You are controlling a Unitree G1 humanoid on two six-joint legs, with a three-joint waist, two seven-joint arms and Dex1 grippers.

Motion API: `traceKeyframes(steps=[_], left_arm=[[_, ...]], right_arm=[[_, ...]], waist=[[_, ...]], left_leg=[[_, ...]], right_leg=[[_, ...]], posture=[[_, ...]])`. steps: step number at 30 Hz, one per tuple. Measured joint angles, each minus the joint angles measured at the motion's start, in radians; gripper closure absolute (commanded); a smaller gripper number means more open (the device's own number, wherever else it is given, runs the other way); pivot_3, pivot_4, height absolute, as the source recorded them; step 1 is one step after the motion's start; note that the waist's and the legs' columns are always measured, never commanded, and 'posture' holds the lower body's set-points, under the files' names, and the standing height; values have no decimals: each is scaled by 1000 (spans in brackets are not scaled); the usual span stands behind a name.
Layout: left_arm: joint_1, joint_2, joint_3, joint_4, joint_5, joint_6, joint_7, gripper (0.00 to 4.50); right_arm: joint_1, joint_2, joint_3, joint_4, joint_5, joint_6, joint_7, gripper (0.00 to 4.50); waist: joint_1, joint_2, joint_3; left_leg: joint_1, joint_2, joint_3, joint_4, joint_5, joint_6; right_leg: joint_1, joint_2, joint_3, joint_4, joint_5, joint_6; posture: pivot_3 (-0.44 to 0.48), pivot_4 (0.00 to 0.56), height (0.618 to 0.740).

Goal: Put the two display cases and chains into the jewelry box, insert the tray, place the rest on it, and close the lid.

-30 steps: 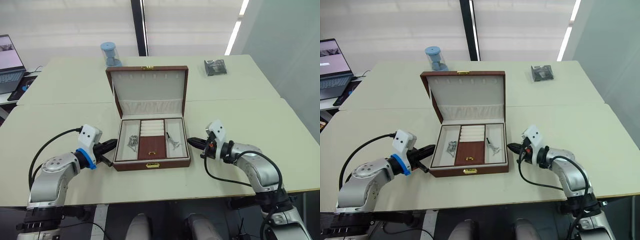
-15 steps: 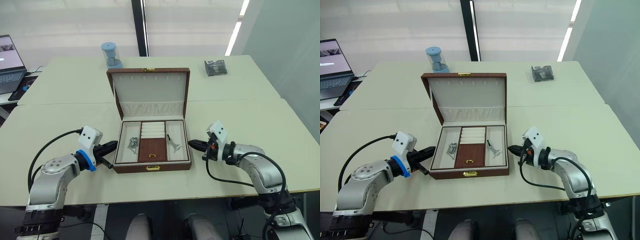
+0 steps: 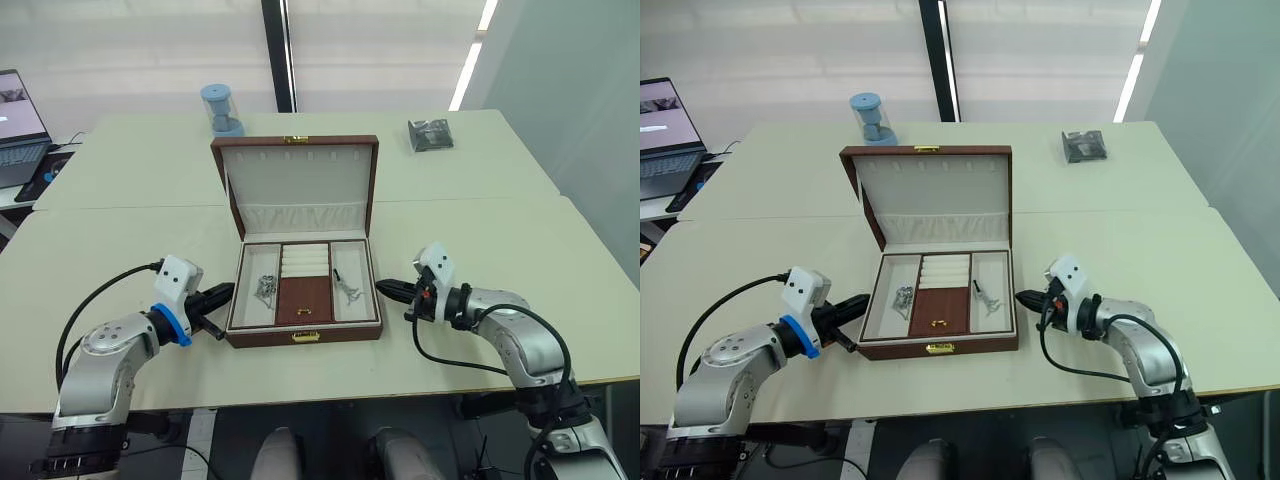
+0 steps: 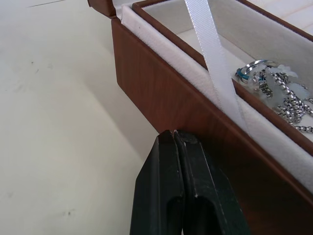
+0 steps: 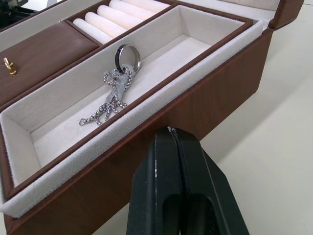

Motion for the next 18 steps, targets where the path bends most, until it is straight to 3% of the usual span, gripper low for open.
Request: traceKeyframes(steps=[12, 18], left_arm=[[18, 1, 74, 36, -33, -198, -49, 4478], [148, 10, 191, 4, -71, -314, -67, 4478]], right_arm=[[-83, -38, -36, 85, 59, -60, 38, 4500], [-161, -73, -64, 205, 60, -118, 58, 4500]], waist=[[-1, 0, 1], [-2, 0, 1]], left_leg=[[0, 0, 0, 0, 0, 0], [0, 1, 1, 0, 0, 0]], right_leg=[[0, 0, 0, 0, 0, 0], [0, 0, 0, 0, 0, 0]], posture=[[0, 150, 740], [0, 150, 740]])
